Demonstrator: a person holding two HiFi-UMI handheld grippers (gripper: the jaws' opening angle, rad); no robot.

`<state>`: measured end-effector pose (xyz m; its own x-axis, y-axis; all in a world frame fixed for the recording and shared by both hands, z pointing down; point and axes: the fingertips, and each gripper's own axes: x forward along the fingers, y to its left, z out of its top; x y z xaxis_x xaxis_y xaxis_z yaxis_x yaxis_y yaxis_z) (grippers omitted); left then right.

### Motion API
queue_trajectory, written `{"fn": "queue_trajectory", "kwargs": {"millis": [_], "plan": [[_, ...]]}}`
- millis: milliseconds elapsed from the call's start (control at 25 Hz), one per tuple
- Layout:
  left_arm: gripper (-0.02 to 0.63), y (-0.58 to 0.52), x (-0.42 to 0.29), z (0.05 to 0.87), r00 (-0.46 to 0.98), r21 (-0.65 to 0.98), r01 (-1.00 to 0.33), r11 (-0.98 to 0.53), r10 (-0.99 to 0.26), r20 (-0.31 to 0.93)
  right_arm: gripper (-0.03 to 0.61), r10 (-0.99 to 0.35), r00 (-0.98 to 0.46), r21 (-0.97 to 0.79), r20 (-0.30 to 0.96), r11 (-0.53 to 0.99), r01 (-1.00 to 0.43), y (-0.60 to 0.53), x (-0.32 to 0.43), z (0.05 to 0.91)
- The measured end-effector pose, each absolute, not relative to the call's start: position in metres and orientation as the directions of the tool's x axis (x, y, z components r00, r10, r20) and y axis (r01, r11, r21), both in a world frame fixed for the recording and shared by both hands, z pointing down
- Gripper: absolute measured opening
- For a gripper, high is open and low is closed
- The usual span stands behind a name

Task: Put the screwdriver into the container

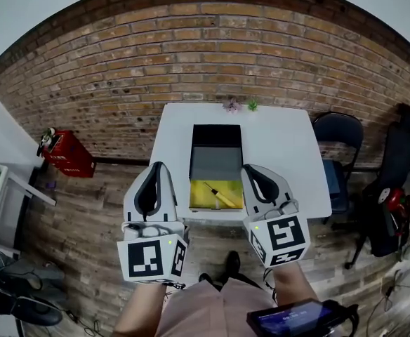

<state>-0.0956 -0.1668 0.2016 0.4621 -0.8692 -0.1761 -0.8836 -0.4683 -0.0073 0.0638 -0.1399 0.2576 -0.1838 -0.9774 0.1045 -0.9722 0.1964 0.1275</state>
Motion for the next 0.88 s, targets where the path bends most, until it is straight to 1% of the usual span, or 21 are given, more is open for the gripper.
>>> {"fn": "queue_trajectory", "kwargs": {"millis": [400, 880], "plan": [[0.014, -0.155, -0.078, 0.201, 0.495, -0.015, -0.865, -0.501, -0.849, -0.187, -0.003, -0.981, -0.179, 0.158, 0.068, 0.188, -0.969, -0.129, 0.068, 0.249], [0.014, -0.158, -0.067, 0.208, 0.496, -0.007, -0.864, -0.503, -0.850, -0.177, -0.002, -0.979, -0.194, 0.163, 0.069, 0.203, -0.966, -0.132, 0.072, 0.250]]}}
